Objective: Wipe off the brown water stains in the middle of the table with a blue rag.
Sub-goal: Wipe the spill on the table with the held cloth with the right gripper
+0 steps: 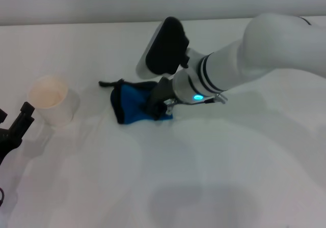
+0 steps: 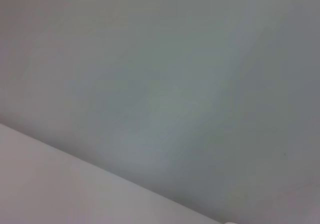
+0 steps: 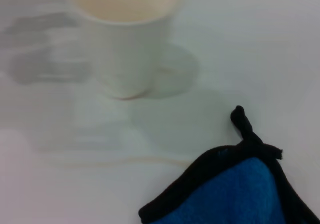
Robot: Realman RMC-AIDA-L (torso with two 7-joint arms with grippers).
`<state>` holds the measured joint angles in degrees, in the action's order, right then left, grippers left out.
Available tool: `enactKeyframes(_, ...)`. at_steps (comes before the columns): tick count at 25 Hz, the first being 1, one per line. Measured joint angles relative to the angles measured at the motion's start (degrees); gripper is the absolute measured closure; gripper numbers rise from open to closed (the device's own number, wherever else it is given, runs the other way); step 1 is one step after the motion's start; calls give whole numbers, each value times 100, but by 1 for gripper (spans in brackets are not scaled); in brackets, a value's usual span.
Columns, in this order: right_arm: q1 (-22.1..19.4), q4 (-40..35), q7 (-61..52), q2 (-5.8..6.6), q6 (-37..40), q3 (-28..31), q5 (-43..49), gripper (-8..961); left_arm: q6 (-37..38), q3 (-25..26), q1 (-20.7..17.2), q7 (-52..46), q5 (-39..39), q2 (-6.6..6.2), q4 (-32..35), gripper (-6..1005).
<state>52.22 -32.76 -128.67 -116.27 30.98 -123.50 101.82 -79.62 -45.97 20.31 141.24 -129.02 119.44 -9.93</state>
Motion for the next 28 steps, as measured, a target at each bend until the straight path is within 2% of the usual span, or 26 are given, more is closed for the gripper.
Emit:
enactKeyframes(8,17,523,21,38,-316,517,59,866,0,0,0,0,0,0,0,109)
enactKeyframes(15,-39,734,38,85,-246,1090,295,862,-1,0,0,0,0,0,0,109)
enactKeyframes(22,-192,356,48,100,301,1271,597,859,0,0,0,0,0,-7,24,109)
enactKeyframes(28,-262,-117,111,61,876,1006,677,856,1,0,0,0,0,-9,66,109)
